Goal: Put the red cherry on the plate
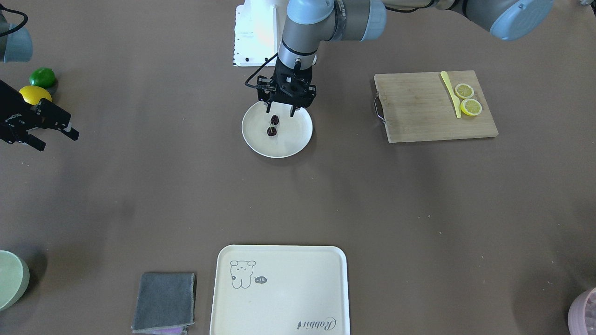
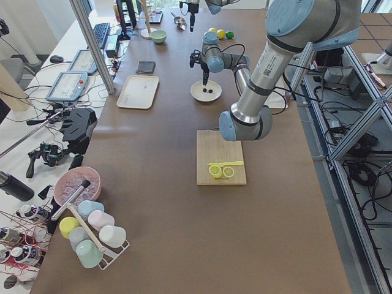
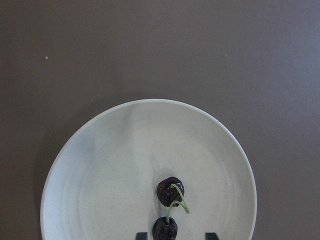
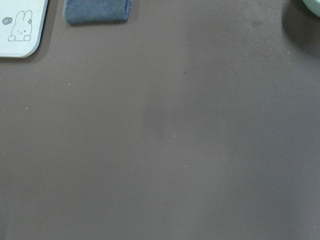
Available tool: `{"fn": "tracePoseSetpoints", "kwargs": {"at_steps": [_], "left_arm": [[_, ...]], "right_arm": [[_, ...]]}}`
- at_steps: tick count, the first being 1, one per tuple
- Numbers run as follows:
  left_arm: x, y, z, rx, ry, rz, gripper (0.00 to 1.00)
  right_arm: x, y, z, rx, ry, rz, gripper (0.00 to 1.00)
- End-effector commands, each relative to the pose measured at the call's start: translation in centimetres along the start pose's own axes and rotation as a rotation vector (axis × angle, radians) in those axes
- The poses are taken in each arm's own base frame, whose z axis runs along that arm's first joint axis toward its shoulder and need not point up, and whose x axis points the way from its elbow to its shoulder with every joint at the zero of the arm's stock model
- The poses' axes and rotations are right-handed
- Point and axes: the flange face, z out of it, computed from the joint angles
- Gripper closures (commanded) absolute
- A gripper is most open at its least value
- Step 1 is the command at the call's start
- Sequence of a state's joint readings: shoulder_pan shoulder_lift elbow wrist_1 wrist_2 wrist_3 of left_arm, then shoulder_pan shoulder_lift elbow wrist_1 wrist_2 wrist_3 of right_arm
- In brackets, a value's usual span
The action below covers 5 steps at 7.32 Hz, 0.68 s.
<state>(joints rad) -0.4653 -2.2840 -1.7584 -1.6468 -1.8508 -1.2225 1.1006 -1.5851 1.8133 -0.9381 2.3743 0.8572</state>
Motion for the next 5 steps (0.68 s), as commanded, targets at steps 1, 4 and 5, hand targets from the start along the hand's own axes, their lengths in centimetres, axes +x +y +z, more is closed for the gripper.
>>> {"fn": "tracePoseSetpoints", "kwargs": {"at_steps": [1,4,5], "left_arm": [[-9.3,-5.9,-5.2,0.024,-0.069,0.127,0.02],[-30.4,-11.9,-13.4,-0.041,-0.163,0.322,0.02],[-39.7,-12.3,-17.4,-0.057,-0.175,0.392,0.02]], "right_arm": [[3.2,-1.6,-2.5,0.011,0.056,-0.024,0.0],[10.5,-3.5,-8.4,-0.018,0.192,-0.137,0.0],[13.7,-3.5,-10.7,-0.06,0.238,-0.164,0.0]]}}
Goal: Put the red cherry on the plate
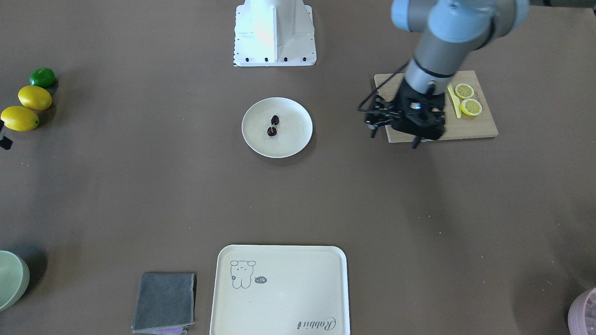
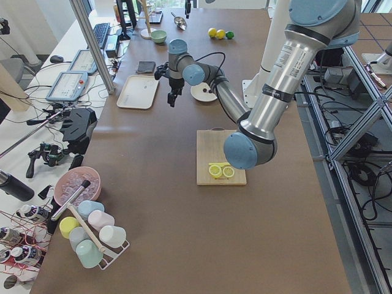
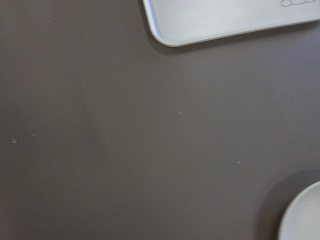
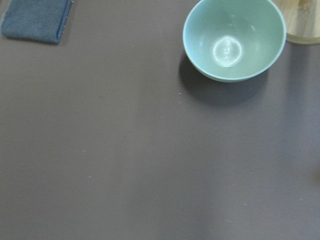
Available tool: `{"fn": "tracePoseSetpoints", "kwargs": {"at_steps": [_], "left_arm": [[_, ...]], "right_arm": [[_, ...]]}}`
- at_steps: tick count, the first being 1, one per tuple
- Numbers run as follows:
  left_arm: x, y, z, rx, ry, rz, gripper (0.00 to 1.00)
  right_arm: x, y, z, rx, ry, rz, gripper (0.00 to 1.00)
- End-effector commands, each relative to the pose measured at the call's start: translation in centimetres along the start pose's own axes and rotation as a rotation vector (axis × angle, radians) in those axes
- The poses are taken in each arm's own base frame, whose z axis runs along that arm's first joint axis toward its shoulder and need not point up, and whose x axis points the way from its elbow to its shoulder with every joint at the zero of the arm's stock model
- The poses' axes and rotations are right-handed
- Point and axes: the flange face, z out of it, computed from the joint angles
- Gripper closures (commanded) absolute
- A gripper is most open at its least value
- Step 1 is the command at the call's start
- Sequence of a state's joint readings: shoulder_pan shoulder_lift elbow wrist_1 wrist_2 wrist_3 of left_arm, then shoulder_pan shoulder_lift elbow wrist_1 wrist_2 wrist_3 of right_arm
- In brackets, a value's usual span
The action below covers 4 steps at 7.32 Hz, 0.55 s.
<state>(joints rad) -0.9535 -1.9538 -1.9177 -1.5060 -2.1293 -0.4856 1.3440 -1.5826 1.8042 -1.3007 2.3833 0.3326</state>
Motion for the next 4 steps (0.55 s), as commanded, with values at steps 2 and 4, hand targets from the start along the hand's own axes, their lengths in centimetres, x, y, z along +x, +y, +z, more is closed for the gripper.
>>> {"fn": "tracePoseSetpoints", "kwargs": {"at_steps": [2,4], "left_arm": [[-26.0,9.1,-8.0,-0.028,0.031,0.004,0.02],[-37.3,15.3,-7.6,-0.09,0.02,0.012,0.02]], "right_arm": [[7.9,1.7,-4.1,-0.085,0.063,-0.079,0.0],[10.9,2.5,-4.3,-0.109,0.077,-0.087,0.0]]}}
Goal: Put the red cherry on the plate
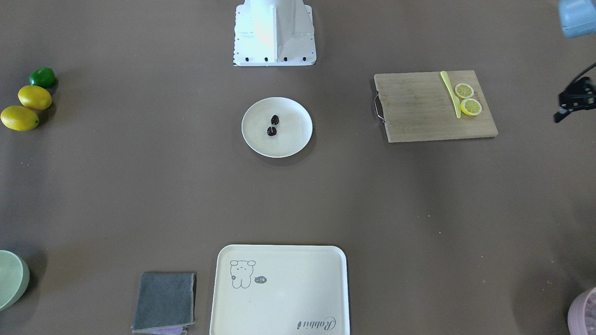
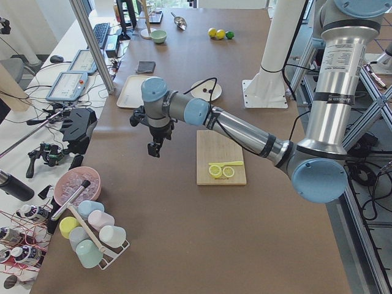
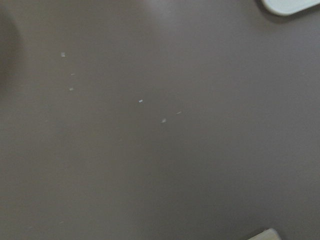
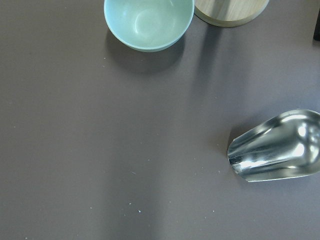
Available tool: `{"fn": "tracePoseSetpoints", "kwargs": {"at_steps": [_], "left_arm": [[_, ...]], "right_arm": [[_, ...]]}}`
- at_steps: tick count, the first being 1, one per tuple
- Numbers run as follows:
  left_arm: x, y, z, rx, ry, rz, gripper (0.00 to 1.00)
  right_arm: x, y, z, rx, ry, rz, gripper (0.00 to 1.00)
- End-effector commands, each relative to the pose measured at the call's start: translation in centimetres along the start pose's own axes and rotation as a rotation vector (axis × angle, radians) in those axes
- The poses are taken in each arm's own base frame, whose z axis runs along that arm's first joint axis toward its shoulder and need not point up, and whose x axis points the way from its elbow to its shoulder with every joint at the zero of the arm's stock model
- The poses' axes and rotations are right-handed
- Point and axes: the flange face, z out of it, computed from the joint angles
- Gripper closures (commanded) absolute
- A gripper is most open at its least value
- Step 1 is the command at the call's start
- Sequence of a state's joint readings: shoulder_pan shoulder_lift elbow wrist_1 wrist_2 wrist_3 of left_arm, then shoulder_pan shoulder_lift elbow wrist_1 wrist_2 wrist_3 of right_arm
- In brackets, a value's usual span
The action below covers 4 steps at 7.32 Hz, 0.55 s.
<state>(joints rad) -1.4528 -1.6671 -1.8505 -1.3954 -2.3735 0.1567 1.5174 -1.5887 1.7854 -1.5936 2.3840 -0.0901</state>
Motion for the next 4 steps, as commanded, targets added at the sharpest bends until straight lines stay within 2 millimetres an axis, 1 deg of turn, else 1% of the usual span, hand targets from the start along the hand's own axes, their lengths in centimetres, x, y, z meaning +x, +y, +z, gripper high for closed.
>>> {"fn": "tracePoseSetpoints", "kwargs": {"at_steps": [1,2,3,4], "left_arm": [[-8.4,5.3,-0.4,-0.03,0.011,-0.026,0.02],[-8.7,5.9,-0.2,-0.062,0.044,-0.081,0.02],[-9.1,6.3,-0.5,-0.064,0.048,-0.099,0.02],[-9.2,6.4,-0.3,-0.067,0.049,-0.101,0.02]], "right_arm": [[3.3,1.6,-0.2,-0.015,0.01,-0.005,0.0],[3.8,2.3,-0.1,-0.018,0.016,0.006,0.0],[3.8,2.2,-0.2,-0.017,0.016,0.005,0.0],[3.7,1.9,-0.3,-0.014,0.017,0.002,0.0]]}}
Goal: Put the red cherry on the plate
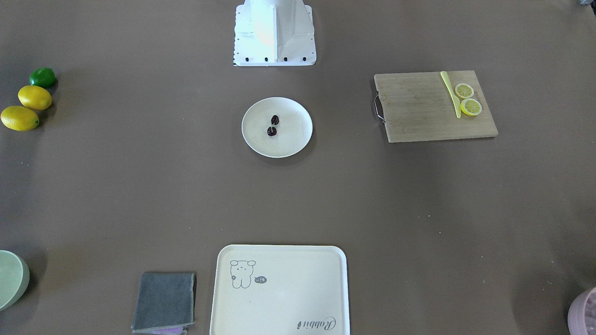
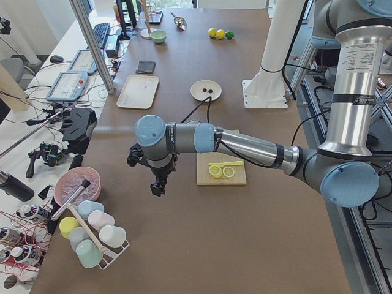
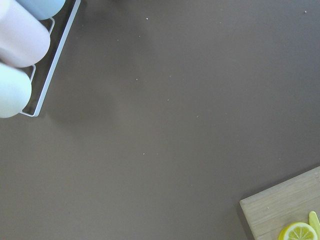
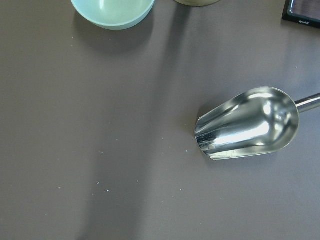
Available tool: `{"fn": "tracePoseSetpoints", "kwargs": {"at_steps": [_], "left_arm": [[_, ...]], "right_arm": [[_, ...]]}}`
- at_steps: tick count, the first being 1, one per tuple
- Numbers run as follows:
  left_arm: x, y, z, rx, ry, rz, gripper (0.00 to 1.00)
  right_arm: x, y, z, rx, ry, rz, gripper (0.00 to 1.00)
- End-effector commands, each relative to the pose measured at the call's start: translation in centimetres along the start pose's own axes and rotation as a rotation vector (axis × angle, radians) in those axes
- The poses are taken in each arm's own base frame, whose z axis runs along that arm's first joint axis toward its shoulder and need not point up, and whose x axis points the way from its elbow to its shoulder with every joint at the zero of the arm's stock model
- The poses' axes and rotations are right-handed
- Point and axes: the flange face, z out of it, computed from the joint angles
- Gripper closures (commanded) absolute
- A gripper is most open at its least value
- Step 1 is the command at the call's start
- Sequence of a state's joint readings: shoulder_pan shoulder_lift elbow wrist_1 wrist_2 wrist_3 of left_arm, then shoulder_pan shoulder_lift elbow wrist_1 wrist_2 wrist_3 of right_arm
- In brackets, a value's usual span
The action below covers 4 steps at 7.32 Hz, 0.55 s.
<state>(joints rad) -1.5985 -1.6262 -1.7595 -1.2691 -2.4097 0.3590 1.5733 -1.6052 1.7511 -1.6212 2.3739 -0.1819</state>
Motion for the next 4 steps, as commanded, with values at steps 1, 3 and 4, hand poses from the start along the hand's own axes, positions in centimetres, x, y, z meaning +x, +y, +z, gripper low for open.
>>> {"fn": "tracePoseSetpoints", "kwargs": {"at_steps": [1,3,4], "left_arm": [[-0.6,0.6,-0.1,-0.007,0.007,-0.022,0.02],[-1.7,0.4,0.7,-0.024,0.01,-0.047,0.02],[-2.0,0.2,0.9,-0.029,0.011,-0.053,0.02]], "right_arm": [[0.0,-0.2,-0.2,0.004,0.0,-0.002,0.0],[-0.1,-0.4,-0.3,0.007,-0.001,0.002,0.0],[-0.2,-0.4,-0.3,0.008,-0.007,0.003,0.0]]}}
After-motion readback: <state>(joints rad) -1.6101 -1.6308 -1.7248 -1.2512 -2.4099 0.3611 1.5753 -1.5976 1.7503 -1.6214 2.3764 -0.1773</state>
